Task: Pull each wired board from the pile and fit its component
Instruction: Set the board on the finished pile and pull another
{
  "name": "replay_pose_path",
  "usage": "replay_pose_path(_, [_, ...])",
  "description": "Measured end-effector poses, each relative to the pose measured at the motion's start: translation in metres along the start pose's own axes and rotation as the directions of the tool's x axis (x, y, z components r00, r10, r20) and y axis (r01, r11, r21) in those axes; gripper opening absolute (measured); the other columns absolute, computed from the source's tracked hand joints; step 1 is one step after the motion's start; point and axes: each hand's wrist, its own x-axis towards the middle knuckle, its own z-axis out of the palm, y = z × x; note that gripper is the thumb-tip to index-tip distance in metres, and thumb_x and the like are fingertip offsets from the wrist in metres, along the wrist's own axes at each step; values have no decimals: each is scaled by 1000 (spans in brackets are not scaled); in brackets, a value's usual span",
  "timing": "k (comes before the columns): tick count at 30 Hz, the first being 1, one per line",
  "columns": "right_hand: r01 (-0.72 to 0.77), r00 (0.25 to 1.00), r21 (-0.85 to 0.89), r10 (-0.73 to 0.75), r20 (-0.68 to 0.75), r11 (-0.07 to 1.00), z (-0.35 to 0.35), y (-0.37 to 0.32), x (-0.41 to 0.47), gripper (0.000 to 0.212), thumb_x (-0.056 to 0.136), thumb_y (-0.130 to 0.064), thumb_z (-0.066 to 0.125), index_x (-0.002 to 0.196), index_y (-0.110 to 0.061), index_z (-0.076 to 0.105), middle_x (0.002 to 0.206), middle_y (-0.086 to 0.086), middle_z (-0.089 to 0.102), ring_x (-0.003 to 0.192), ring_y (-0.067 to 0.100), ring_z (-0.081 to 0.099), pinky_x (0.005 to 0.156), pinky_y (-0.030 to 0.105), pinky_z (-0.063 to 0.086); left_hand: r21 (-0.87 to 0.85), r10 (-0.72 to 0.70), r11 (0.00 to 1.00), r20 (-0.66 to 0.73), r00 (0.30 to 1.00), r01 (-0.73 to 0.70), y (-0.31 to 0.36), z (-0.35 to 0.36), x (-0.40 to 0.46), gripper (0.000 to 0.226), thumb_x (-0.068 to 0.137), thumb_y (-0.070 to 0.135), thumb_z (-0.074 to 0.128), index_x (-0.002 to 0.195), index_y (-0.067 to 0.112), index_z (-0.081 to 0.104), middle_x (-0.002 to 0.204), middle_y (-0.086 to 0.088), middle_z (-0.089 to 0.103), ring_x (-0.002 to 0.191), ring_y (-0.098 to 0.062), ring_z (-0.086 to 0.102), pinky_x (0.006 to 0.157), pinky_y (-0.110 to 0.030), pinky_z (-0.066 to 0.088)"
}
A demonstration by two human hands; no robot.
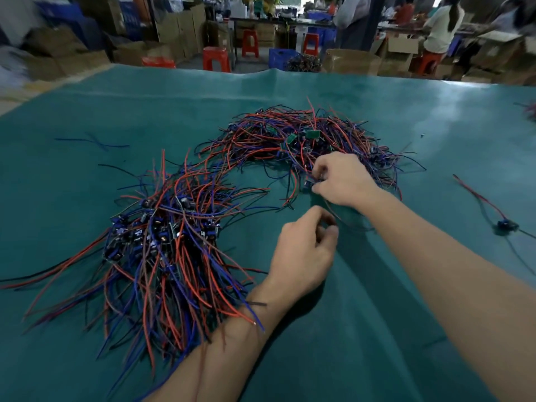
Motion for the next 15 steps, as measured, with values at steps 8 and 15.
replay_pose_path(8, [-162,974,722,226,7,673,-25,46,-52,17,78,4,79,76,-9,70,58,4,66,47,12,56,48,23,46,-30,-78,997,-100,992,76,-3,2,4,12,95,19,60,106,21,54,64,5,59,59,-9,50,66,-32,39])
replay_pose_path(15, [-141,934,793,345,-92,593,-15,67,-86,16,80,-4,80,83,-18,73,73,-5,73,61,11,62,53,21,47,-27,-85,996,-70,994,83,-5,2,3,10,96,21,61,105,22,56,62,10,56,58,-5,50,64,-28,39])
